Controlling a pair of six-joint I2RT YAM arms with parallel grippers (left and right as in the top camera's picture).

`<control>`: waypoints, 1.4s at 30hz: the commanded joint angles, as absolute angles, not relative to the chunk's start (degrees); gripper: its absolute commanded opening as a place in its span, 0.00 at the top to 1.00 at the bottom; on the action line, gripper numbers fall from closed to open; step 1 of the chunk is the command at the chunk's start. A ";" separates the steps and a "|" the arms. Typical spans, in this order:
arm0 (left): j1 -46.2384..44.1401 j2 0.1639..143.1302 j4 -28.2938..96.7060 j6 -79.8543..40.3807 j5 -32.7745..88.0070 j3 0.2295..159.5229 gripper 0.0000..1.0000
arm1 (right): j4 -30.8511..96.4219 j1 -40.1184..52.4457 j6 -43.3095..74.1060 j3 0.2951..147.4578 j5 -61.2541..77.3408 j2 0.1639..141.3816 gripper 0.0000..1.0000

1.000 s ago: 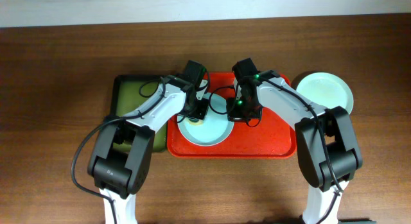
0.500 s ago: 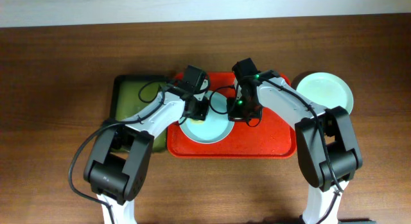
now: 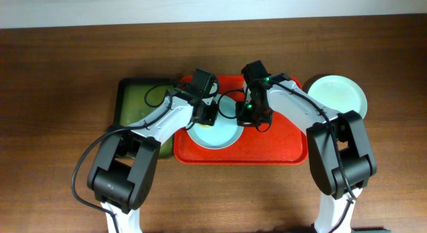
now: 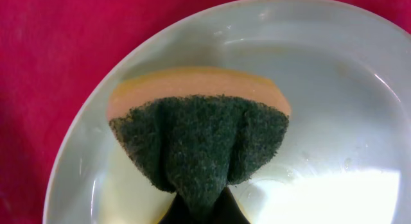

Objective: Clean dirty plates on tray and stack at the side
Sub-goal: 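Scrub the white plate with the sponge in the left gripper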

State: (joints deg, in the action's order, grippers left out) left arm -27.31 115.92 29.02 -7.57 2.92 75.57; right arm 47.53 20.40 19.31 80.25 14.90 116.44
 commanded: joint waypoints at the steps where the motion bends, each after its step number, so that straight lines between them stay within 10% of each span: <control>1: -28.03 118.17 28.75 -8.29 3.60 73.54 1.00 | 47.75 20.67 19.05 79.77 15.86 116.86 0.96; 25: -26.94 109.86 45.82 -11.11 -7.16 82.17 1.00 | 47.72 20.67 19.05 79.77 15.86 116.86 0.95; 33: -27.31 126.32 44.03 -10.37 8.51 82.17 1.00 | 47.72 20.67 19.05 79.77 15.86 116.86 0.95; 42: -21.76 109.93 46.57 -7.88 12.01 83.15 1.00 | 47.72 20.67 19.05 79.77 15.86 116.86 0.95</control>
